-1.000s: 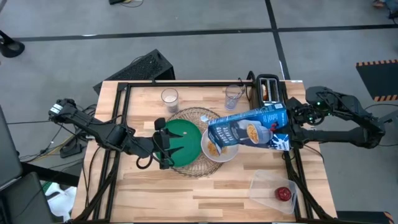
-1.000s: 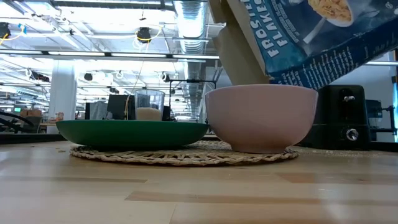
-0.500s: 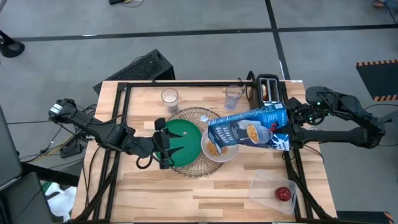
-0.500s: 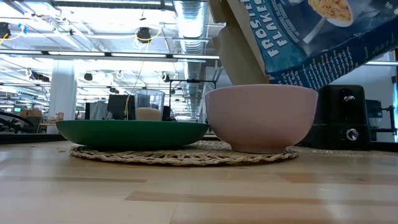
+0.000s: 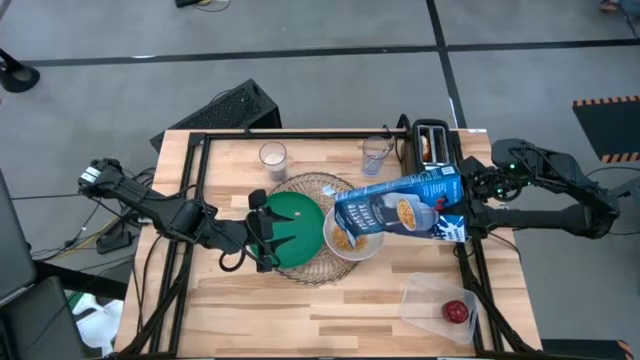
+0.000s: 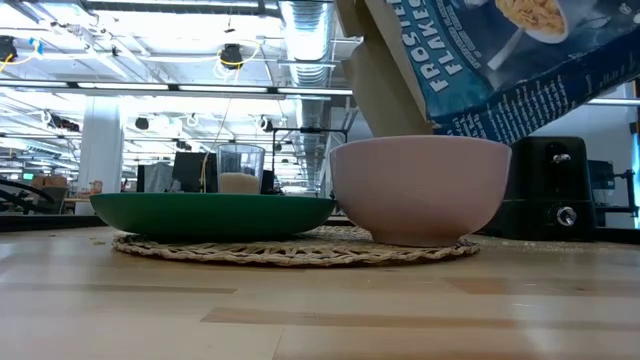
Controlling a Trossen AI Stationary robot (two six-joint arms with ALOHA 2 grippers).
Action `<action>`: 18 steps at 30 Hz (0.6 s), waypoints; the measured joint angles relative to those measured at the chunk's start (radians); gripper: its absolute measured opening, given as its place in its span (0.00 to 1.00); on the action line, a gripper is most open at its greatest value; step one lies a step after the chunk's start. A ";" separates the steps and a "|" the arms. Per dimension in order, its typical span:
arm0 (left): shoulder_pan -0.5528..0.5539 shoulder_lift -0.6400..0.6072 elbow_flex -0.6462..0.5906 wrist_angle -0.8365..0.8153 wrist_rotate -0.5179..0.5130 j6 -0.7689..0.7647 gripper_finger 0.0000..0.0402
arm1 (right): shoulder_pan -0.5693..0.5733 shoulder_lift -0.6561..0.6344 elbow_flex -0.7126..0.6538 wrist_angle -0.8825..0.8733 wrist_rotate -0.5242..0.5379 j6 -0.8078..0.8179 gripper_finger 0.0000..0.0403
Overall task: Arrange a breakfast setting
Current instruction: Pour the cereal into the white bowl
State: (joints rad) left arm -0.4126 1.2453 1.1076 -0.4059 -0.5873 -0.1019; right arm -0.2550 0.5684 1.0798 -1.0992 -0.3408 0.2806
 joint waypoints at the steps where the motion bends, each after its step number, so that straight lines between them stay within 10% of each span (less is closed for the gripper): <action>1: 0.000 0.000 0.000 0.000 0.000 0.000 0.43 | 0.000 0.001 0.000 0.000 0.000 0.000 0.78; 18: 0.000 0.000 0.000 -0.003 0.000 0.003 0.43 | 0.000 0.094 0.074 -0.043 0.007 -0.012 0.78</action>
State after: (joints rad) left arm -0.4126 1.2453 1.1076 -0.4088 -0.5868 -0.0991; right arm -0.2550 0.6621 1.1542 -1.1418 -0.3334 0.2691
